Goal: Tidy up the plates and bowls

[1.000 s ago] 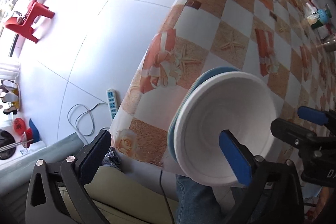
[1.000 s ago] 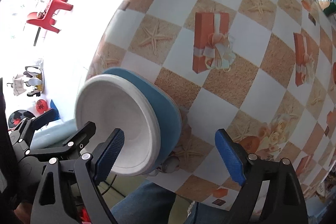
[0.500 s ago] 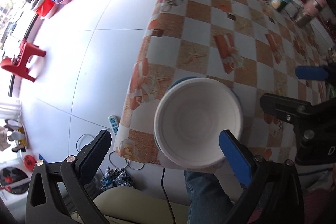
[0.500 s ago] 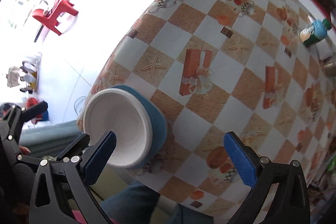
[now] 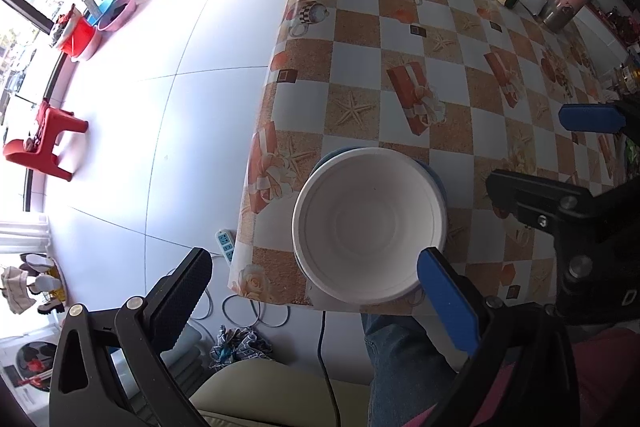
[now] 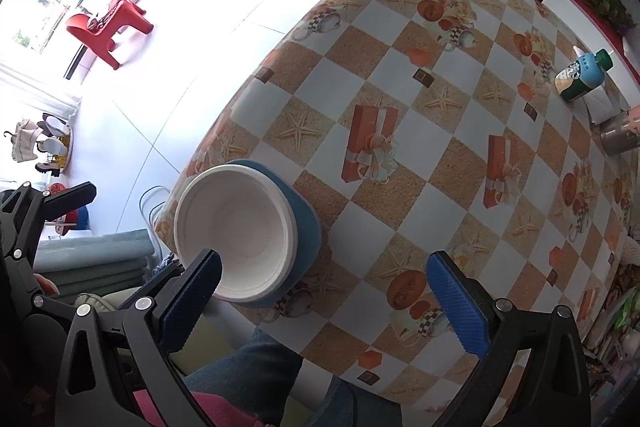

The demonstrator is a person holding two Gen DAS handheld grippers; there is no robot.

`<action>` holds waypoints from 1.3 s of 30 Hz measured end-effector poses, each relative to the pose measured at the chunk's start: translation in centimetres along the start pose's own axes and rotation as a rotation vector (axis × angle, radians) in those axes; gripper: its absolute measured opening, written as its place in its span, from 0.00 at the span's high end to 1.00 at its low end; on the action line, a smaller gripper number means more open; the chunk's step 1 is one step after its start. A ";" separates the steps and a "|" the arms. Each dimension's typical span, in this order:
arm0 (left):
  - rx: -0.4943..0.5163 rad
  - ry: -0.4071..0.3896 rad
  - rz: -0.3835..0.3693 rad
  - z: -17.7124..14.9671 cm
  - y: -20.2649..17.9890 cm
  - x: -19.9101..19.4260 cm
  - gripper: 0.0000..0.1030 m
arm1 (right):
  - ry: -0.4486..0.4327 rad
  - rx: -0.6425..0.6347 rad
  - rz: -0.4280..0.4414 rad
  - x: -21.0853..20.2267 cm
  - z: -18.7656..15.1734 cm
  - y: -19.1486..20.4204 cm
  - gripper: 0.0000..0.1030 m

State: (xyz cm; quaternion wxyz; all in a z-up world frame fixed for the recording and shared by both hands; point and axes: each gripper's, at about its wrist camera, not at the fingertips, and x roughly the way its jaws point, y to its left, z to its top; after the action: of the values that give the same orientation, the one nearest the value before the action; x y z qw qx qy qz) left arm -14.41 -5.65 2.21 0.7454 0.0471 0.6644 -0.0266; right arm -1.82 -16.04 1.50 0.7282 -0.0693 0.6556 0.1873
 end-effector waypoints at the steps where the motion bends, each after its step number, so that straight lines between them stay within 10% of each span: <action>1: 0.003 -0.001 0.001 0.0 0.0 -0.1 0.00 | 0.000 0.001 0.000 0.0 0.0 0.0 0.00; 39: 0.069 -0.002 0.031 0.3 -1.5 -0.4 0.00 | 0.024 -0.009 0.006 0.7 -0.4 0.1 0.00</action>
State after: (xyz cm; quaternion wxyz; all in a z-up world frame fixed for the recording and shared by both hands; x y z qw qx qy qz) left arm -14.32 -7.21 2.60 0.7444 0.0827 0.6615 -0.0380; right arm -2.15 -15.93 0.80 0.7193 -0.0727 0.6637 0.1917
